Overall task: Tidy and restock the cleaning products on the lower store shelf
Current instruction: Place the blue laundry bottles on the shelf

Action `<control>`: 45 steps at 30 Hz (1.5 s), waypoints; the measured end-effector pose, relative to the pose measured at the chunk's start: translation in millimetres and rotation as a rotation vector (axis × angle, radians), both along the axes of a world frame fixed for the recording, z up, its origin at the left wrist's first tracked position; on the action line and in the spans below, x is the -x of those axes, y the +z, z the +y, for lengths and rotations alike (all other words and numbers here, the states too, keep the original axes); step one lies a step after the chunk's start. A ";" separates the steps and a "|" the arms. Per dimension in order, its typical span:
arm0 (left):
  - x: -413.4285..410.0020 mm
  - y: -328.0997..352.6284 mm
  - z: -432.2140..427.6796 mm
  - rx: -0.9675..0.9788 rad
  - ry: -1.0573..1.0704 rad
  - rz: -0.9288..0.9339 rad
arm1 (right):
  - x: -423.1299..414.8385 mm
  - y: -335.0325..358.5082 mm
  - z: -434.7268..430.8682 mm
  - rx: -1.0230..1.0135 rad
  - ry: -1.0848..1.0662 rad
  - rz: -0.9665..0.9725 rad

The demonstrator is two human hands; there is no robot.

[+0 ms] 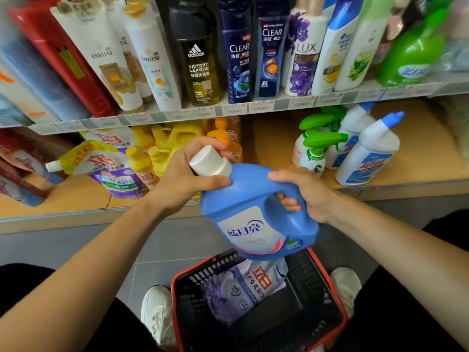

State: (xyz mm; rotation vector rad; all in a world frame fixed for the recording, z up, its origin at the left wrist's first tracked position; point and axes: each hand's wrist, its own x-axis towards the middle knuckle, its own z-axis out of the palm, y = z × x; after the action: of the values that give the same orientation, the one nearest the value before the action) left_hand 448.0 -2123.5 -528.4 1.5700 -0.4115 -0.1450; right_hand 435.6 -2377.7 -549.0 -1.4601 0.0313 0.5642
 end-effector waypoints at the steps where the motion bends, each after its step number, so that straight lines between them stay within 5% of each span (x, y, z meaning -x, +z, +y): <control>1: -1.3 4.1 2.1 0.001 -0.058 0.004 | -2.1 0.0 -1.6 -0.044 0.019 0.030; 6: 1.3 11.4 1.1 0.061 -0.115 0.022 | -3.5 -4.6 2.5 -0.145 0.076 0.111; 20: 17.3 -18.8 -19.5 -0.100 0.774 -0.084 | 27.3 8.1 23.3 0.207 0.072 -0.356; 31: 6.7 -18.1 -5.1 -0.197 0.358 -0.092 | 22.9 11.1 8.9 0.063 -0.019 -0.089; 35: 10.7 -23.0 -7.5 -0.189 0.272 0.033 | 21.6 18.8 4.8 0.009 -0.061 -0.041; 45: 28.9 -15.9 -7.7 -0.282 0.515 0.042 | 24.7 16.7 4.8 -0.020 -0.058 -0.185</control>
State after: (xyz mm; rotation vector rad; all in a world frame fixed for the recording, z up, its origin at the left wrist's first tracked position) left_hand 419.1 -2131.2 -544.3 1.8969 0.0588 0.1682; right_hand 410.9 -2372.9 -532.3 -1.4819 -0.0772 0.3798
